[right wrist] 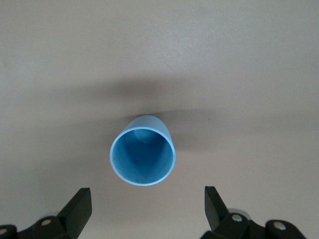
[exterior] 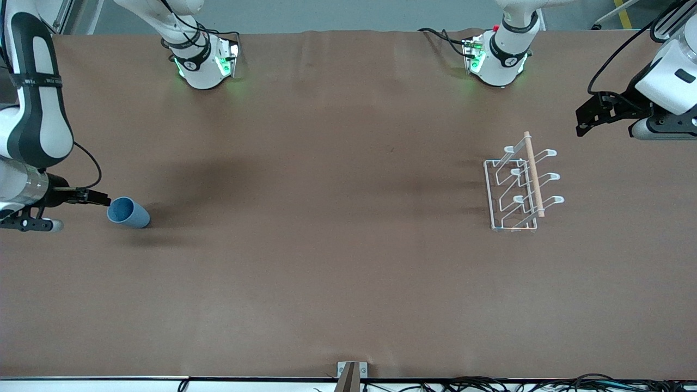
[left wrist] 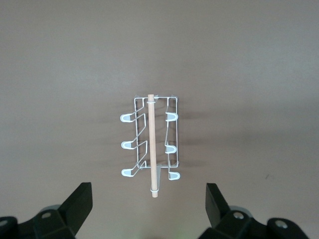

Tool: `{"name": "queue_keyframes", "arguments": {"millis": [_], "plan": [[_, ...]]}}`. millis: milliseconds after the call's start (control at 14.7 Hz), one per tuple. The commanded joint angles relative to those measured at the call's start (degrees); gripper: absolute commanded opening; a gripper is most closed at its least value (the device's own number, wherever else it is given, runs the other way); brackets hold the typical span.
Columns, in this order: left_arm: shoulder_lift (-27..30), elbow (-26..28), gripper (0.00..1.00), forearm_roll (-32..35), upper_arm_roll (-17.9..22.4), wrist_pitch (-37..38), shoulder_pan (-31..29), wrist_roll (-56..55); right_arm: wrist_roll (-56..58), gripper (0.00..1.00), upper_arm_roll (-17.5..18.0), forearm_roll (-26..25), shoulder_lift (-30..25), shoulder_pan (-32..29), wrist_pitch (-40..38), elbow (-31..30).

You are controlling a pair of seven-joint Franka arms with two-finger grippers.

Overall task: Hang cup on cup holder
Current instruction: 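Lower the right gripper over the blue cup and grasp it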

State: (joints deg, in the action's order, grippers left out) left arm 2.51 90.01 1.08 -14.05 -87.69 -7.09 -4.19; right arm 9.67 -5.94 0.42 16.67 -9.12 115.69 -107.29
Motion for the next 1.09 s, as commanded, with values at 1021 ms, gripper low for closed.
{"name": "queue_keyframes", "arguments": {"millis": [1021], "plan": [[-1.6,-1.2,1.0,-2.0,0.0,3.5,-0.6,1.4,0.5,0.63,0.8,-0.1,5.4,-2.9,15.9,-9.3]]}}
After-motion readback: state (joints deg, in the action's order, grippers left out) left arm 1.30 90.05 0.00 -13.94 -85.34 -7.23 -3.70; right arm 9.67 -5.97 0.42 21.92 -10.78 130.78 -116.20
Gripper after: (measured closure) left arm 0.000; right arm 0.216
